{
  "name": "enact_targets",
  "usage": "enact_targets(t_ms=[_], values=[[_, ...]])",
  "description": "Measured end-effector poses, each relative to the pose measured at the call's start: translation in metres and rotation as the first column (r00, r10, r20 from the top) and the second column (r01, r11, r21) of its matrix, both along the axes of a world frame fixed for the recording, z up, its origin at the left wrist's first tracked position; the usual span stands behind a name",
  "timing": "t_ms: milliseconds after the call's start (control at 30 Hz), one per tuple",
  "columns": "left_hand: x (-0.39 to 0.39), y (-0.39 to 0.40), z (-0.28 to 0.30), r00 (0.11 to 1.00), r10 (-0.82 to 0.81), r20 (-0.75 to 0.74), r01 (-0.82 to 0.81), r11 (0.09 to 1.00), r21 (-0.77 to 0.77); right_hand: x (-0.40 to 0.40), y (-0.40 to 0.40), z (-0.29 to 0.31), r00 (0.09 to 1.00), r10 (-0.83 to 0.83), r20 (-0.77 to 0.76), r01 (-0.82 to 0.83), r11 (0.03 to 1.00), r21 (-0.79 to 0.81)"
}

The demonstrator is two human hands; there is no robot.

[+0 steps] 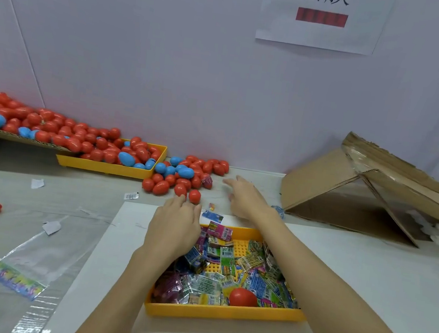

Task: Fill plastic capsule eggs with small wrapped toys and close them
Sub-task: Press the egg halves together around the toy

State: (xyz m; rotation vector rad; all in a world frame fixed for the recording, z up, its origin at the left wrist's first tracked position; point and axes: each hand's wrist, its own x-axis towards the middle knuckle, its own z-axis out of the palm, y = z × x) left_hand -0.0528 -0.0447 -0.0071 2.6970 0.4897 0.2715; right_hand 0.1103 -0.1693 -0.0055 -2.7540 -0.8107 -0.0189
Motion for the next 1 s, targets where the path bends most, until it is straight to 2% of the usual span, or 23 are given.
enact_targets(t_ms=[67, 133, 233, 367, 467, 533, 633, 700, 767, 900, 1000], values=[[0.000, 0.000, -0.001, 1.000, -0.004, 0.001, 0.004, 1.000, 0.005, 0.005, 0.009, 0.004, 0.998, 0.005, 0.060, -0.013, 0.990, 0.143], [0.000, 0.001, -0.002, 1.000, -0.005, 0.008, 0.005, 1.000, 0.008, 0.005, 0.023, 0.010, 0.993, 0.099, 0.065, -0.111, 0.968, 0.224], [0.001, 0.001, -0.002, 1.000, -0.002, 0.014, 0.002, 1.000, 0.002, 0.001, 0.044, 0.012, 0.980, 0.195, 0.040, -0.199, 0.969, 0.146], [0.001, 0.000, -0.003, 1.000, -0.008, 0.025, 0.008, 1.000, -0.002, -0.009, 0.048, 0.008, 0.990, 0.116, 0.078, -0.127, 0.979, 0.162], [0.001, 0.000, -0.003, 0.999, -0.002, 0.035, 0.003, 1.000, -0.007, -0.014, 0.023, 0.023, 0.972, 0.025, 0.234, -0.088, 0.961, 0.260], [0.002, 0.000, -0.003, 0.999, -0.008, 0.038, 0.008, 1.000, -0.011, -0.012, -0.007, 0.041, 0.924, -0.080, 0.375, -0.031, 0.959, 0.282], [0.002, 0.000, -0.002, 0.999, -0.014, 0.040, 0.014, 1.000, -0.005, 0.002, -0.062, 0.074, 0.790, -0.271, 0.549, 0.139, 0.953, 0.270], [0.002, 0.001, -0.002, 0.999, -0.018, 0.042, 0.017, 1.000, 0.001, 0.016, -0.095, 0.094, 0.681, -0.412, 0.606, 0.344, 0.910, 0.232], [0.002, 0.001, -0.002, 0.999, -0.020, 0.040, 0.020, 1.000, 0.003, 0.027, -0.121, 0.111, 0.616, -0.531, 0.582, 0.504, 0.833, 0.226], [0.001, 0.002, -0.001, 0.998, -0.026, 0.049, 0.026, 1.000, -0.006, 0.035, -0.146, 0.117, 0.601, -0.622, 0.502, 0.685, 0.724, 0.077], [0.002, 0.001, -0.002, 0.998, -0.014, 0.055, 0.016, 0.999, -0.033, 0.032, -0.139, 0.105, 0.639, -0.533, 0.555, 0.647, 0.763, -0.012]])
